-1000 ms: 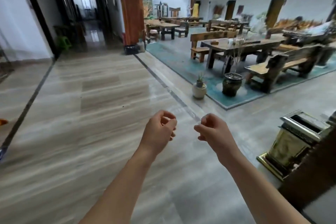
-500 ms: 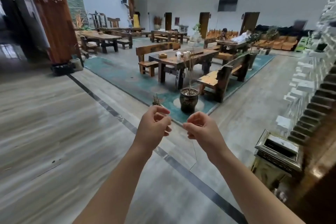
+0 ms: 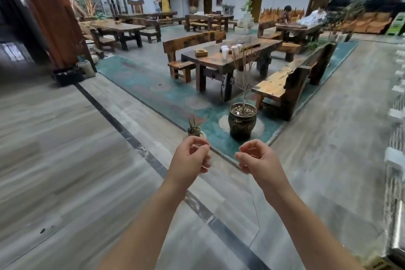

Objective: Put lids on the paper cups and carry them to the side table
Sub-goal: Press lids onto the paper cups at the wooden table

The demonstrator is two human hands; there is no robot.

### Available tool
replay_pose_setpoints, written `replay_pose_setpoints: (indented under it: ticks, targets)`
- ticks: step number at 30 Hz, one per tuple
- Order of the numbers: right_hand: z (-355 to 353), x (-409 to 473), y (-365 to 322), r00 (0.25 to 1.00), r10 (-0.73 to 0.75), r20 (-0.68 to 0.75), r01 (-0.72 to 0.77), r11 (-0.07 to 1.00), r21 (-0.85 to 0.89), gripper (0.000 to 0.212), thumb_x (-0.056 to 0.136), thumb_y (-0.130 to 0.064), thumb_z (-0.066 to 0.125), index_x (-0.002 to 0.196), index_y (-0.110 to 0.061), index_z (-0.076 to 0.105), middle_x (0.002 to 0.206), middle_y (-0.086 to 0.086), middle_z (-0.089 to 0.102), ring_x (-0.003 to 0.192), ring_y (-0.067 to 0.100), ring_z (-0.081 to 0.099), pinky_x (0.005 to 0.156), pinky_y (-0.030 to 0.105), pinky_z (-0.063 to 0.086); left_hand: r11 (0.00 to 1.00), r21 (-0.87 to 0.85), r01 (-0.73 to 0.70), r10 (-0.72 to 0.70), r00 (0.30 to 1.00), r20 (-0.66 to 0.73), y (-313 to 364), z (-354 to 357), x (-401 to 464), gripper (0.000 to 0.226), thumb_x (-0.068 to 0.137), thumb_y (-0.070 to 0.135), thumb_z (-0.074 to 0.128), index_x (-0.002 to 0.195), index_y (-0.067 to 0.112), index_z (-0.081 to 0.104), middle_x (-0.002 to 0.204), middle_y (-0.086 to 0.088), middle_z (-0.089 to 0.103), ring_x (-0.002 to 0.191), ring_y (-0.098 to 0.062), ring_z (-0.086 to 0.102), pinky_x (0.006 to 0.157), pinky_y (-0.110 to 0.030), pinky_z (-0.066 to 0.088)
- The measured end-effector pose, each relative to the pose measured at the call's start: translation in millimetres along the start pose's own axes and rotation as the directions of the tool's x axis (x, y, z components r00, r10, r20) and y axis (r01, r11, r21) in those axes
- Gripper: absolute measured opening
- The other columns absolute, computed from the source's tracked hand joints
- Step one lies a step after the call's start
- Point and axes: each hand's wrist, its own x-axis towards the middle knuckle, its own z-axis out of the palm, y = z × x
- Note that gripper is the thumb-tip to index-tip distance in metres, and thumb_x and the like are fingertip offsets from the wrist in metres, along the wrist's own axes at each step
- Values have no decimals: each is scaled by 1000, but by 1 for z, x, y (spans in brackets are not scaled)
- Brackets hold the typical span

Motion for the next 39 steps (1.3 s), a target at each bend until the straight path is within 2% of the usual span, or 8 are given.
replay_pose_setpoints:
  ticks: [5,11,13,17,25,31,35,39]
  targets:
    - [20,165,1,1000,14,-15,-14,1000,7,12,91,1,71,90,-9,64,71,-1,63,57,5,59,61,27,50,1000,-8,16,-16,1000,18,1,12,165,6,102,11,60,102,11,65,80,-8,66,61,-13,65,57,-24,54]
    - [54,368,30,997,64,-51,-63,998,12,16,91,6,68,88,-8,62,75,6,61,58,10,56,52,16,48,998,-45,38,-37,999,35,-14,22,379,6,101,9,59,101,9,64,80,-10,63,59,-14,61,59,-29,54]
    - [67,439,37,994,71,-84,-71,997,6,16,91,6,68,88,-9,63,74,5,61,58,10,57,52,16,48,998,-40,43,-41,998,50,-19,25,455,6,101,11,59,99,12,65,80,-9,64,62,-17,62,64,-34,54]
    - [82,574,26,985,74,-153,-74,997,6,19,91,8,67,85,-9,62,69,3,61,50,1,56,51,16,49,999,-8,53,-52,992,119,-8,38,603,9,100,10,58,96,15,64,77,-5,63,62,-16,60,56,-24,50]
    - [60,803,32,960,108,-258,-111,994,3,22,90,8,64,83,-14,64,66,-2,63,55,7,58,56,21,51,999,43,34,-44,963,264,6,100,836,9,98,10,59,97,16,66,76,-2,67,64,-14,64,61,-27,54]
    - [37,1006,62,969,90,-230,-88,996,21,17,92,6,63,88,-10,63,63,-3,62,55,10,55,59,25,48,999,35,29,-36,976,214,-17,165,1032,10,98,8,58,98,15,66,82,-9,67,65,-16,65,65,-32,54]
    - [18,1142,64,974,137,-183,-133,990,34,15,92,5,62,90,-10,63,69,0,61,55,9,56,56,21,49,994,19,111,-112,978,173,-8,209,1156,12,99,6,57,97,15,66,81,-9,65,63,-16,66,66,-36,54]
    - [24,1268,52,980,172,-102,-168,985,44,19,92,5,64,87,-13,63,67,-2,61,56,10,56,55,20,49,987,-10,159,-157,984,78,-1,214,1265,14,100,6,56,95,16,65,79,-7,64,59,-13,64,61,-30,54]
